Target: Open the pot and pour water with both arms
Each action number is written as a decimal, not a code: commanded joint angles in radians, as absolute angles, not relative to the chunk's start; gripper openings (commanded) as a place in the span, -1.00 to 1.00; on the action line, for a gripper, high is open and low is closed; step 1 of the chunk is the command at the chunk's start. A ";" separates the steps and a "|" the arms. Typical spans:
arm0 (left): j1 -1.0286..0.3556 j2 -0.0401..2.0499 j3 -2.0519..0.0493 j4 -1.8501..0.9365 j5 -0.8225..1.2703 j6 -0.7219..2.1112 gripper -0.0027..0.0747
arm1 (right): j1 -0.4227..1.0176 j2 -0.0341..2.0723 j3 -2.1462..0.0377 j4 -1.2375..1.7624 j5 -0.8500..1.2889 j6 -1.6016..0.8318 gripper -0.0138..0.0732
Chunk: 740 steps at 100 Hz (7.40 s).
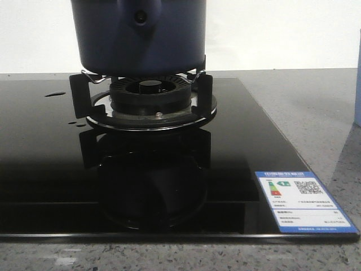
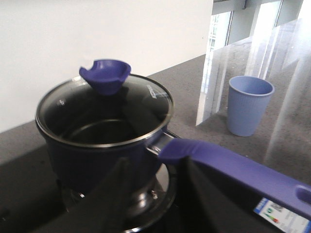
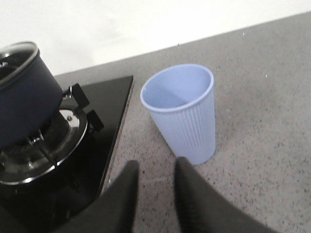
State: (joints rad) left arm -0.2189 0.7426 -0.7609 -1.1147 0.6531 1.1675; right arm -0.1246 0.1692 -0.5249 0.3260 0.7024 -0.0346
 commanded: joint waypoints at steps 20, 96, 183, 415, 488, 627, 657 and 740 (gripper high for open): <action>-0.230 0.867 -0.894 -1.216 0.600 1.266 0.44 | -0.126 0.192 -0.557 0.297 0.584 -0.048 0.21; -0.367 1.121 -0.918 -1.723 0.631 1.881 0.55 | -0.126 0.192 -0.557 0.277 0.581 -0.048 0.21; -0.377 1.357 -1.058 -1.862 0.547 1.908 0.65 | -0.126 0.192 -0.557 0.277 0.585 -0.048 0.20; -0.377 1.354 -1.151 -1.862 0.584 1.908 -0.30 | -0.126 0.192 -0.557 0.277 0.611 -0.048 0.20; -0.377 1.007 -0.972 -1.861 0.215 1.859 -0.14 | -0.126 0.305 -0.545 0.218 0.439 -0.114 0.21; -0.377 0.984 -0.968 -1.862 0.201 1.859 -0.14 | -0.016 0.483 -0.400 0.395 0.151 -0.428 0.52; -0.377 0.987 -0.968 -1.862 0.201 1.859 -0.14 | -0.016 0.488 -0.344 0.429 0.082 -0.428 0.52; -0.377 1.007 -0.968 -1.862 0.201 1.859 -0.14 | 0.073 0.757 -0.344 0.429 -0.098 -0.428 0.70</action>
State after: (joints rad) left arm -0.3701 1.0227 -0.9314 -1.8057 0.1682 1.8672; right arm 0.0713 0.7383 -0.3156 0.4264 -0.0134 -0.4186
